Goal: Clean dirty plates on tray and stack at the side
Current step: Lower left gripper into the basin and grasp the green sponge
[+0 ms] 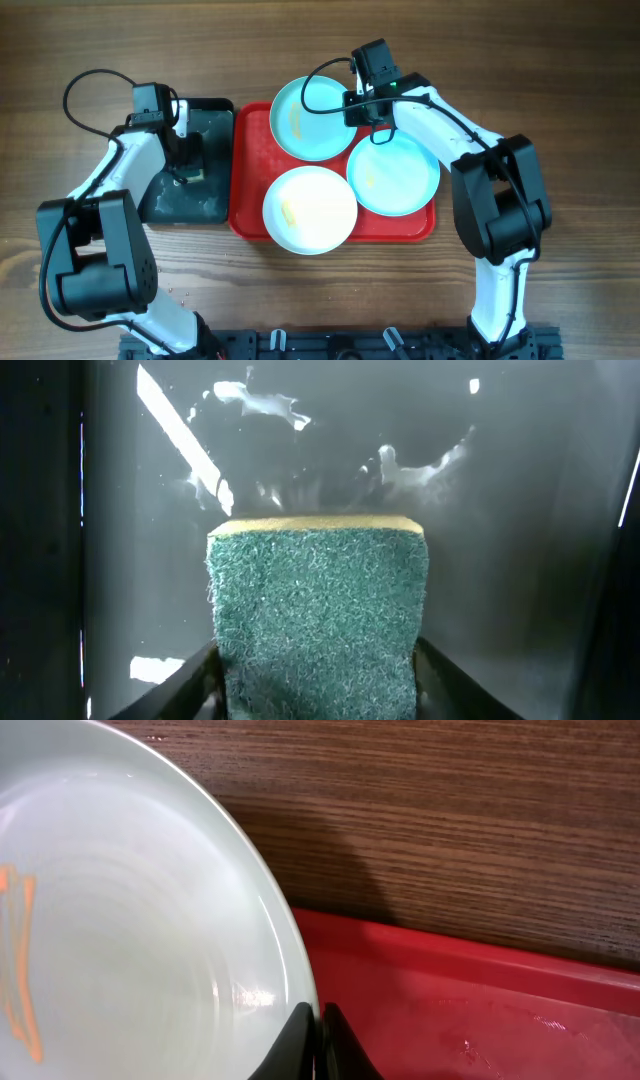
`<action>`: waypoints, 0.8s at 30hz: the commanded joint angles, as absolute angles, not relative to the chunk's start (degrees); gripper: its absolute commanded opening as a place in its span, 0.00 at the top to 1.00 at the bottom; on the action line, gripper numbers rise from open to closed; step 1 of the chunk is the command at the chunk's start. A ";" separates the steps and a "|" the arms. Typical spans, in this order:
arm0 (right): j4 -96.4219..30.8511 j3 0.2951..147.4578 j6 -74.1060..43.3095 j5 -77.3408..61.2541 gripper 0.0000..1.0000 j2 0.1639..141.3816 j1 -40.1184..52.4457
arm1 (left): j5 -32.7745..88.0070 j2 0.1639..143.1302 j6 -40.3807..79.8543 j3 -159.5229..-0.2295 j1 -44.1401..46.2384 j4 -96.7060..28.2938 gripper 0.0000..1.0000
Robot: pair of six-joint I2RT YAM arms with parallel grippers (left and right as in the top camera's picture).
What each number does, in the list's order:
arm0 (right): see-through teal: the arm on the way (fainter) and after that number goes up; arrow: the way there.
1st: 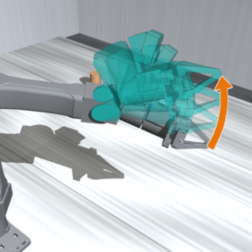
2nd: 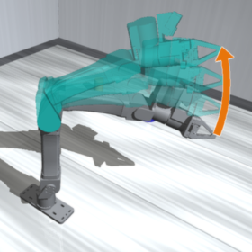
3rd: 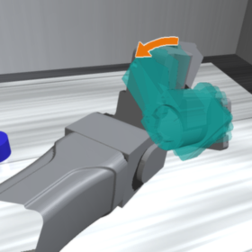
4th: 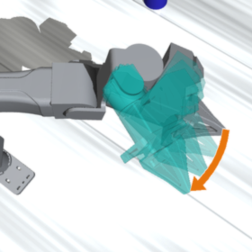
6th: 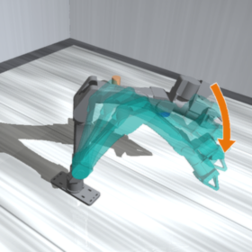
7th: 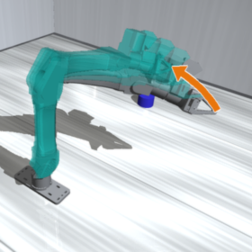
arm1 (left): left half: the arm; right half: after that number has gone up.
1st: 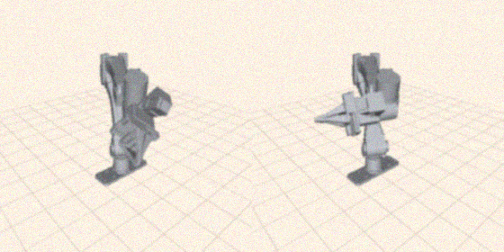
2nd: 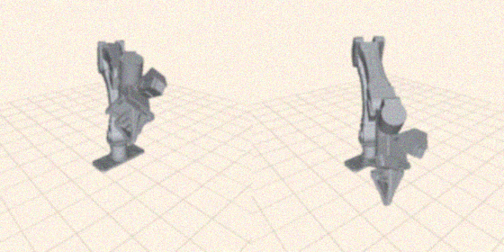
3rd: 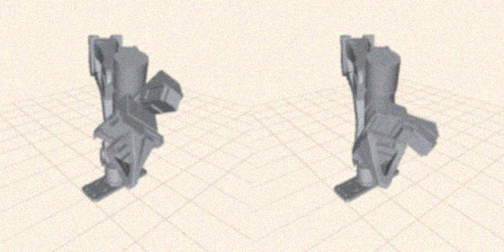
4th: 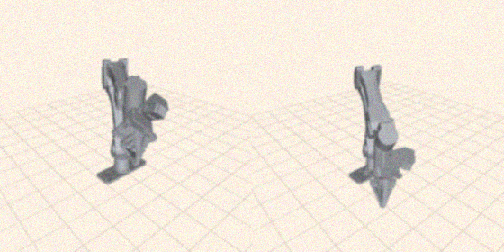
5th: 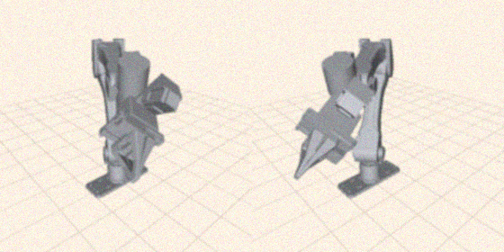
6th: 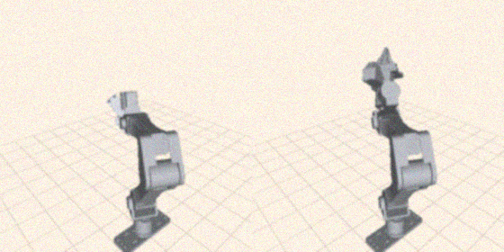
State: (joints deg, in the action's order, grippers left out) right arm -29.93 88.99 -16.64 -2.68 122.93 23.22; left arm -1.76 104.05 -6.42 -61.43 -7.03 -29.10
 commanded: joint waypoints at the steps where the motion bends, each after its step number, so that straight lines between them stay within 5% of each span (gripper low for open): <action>1: -29.82 88.42 -16.56 -1.87 0.95 123.46 23.29 | 0.21 104.81 -7.09 -61.17 -7.05 -28.45 0.50; 5: -29.82 88.42 -16.53 -1.85 0.95 123.46 23.29 | 0.21 104.81 -7.11 -60.55 -7.05 -28.23 0.38; 15: -29.80 88.42 -16.53 -1.85 0.95 123.46 23.29 | 0.19 104.81 -7.11 -60.20 -7.05 -27.68 0.50; 24: -29.74 88.42 -16.53 -1.85 0.95 123.46 23.29 | 0.19 104.81 -7.09 -59.99 -7.05 -27.44 0.46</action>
